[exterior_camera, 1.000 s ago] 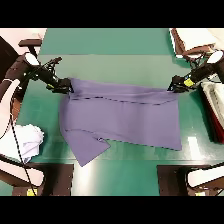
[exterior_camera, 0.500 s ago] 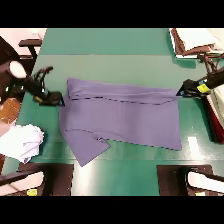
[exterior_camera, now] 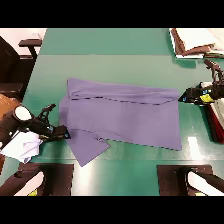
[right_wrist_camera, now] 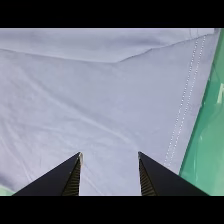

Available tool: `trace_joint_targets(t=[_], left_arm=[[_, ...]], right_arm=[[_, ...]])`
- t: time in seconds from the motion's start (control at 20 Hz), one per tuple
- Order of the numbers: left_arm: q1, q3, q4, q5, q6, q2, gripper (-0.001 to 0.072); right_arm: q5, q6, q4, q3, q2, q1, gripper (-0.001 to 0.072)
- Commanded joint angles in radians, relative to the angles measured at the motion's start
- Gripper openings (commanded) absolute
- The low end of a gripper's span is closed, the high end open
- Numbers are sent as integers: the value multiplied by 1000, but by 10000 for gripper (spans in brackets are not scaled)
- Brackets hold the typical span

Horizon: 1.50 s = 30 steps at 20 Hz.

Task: Fold the shirts.

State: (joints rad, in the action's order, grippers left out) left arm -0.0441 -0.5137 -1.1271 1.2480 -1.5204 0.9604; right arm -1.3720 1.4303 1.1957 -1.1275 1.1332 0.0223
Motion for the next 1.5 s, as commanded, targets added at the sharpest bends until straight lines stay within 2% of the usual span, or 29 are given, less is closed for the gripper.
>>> trace_joint_targets(t=[0.0, 0.15, 0.2, 0.25, 0.3, 0.45, 0.6, 0.65, 0.7, 0.85, 0.9, 0.95, 1.1, 1.15, 1.2, 1.25, 1.3, 1.35, 1.4, 1.45], left_arm=[[1, 89, 117, -88, 13, -15, 545], [1, 106, 117, -92, 13, -15, 540], [1, 106, 121, -92, 13, -15, 384], [1, 105, 132, -92, 33, -15, 169], [1, 100, 148, -89, 57, -15, 17], [1, 50, 161, -43, 80, -50, 20], [1, 13, 161, -2, 57, -181, 20], [1, 6, 161, 12, 57, -217, 21], [1, 3, 162, 28, 57, -245, 21], [1, 3, 164, 48, 54, -266, 21], [1, 3, 164, 49, 54, -267, 21], [1, 3, 166, 44, 54, -267, 21], [1, 3, 166, 35, 54, -267, 21], [1, 3, 166, 35, 54, -267, 21], [1, 3, 165, 37, 54, -266, 21], [1, 3, 165, 46, 54, -267, 21], [1, 3, 163, 60, 54, -267, 21], [1, 3, 159, 81, 54, -267, 20], [1, 3, 154, 103, 54, -267, 20], [1, 3, 154, 124, 53, -267, 19]], right_arm=[[10, 0, 0, 9, -10, 0, 410], [11, 0, 0, 9, -10, 0, 411], [10, 0, 0, 9, -10, 0, 410], [7, 0, 0, 9, -10, 0, 410], [-3, 0, 5, 9, -10, 0, 410], [-90, 0, 10, 35, -13, 53, 410], [-143, -10, 14, 203, -59, 193, 412], [-154, -28, 22, 270, -76, 249, 457], [-161, -29, 48, 342, -90, 306, 587], [-164, -29, 69, 510, -91, 436, 581], [-159, -30, 69, 549, -77, 453, 526], [-143, -39, 57, 578, -60, 455, 501], [-70, -44, -26, 607, -6, 406, 498], [-56, -44, -34, 603, 9, 372, 416], [-47, -44, -35, 595, 21, 338, 367], [-47, -44, -35, 584, 30, 304, 363], [-49, -44, -34, 571, 31, 273, 278], [-49, -44, -33, 559, 24, 245, 163], [-49, -44, -32, 549, 10, 227, 141], [-53, -44, -31, 541, -10, 214, 74]])
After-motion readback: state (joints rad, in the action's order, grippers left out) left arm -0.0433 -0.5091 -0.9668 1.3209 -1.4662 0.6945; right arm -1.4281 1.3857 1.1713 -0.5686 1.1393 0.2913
